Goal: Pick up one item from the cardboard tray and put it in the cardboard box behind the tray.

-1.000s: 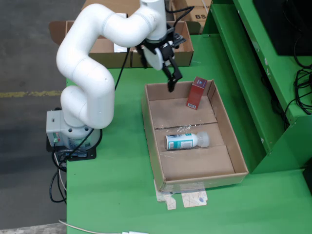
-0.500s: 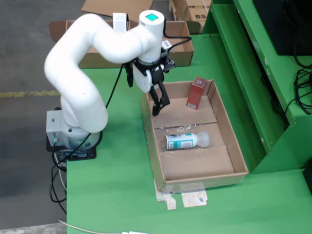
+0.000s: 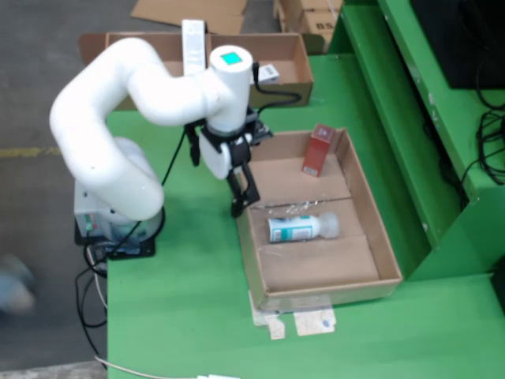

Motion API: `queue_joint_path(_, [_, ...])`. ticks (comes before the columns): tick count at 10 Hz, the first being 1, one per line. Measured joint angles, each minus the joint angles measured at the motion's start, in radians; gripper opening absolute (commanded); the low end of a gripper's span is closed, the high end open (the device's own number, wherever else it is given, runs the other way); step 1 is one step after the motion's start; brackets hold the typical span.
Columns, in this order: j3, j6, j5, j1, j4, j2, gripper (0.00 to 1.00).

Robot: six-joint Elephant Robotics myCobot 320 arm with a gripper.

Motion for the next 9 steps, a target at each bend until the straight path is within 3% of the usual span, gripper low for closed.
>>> queue_joint_path(6, [-0.275, -0.270, 0.000, -0.276, 0.000, 0.281, 1.00])
queue_joint_path(9, [-0.413, -0.278, 0.000, -0.414, 0.000, 0.420, 1.00])
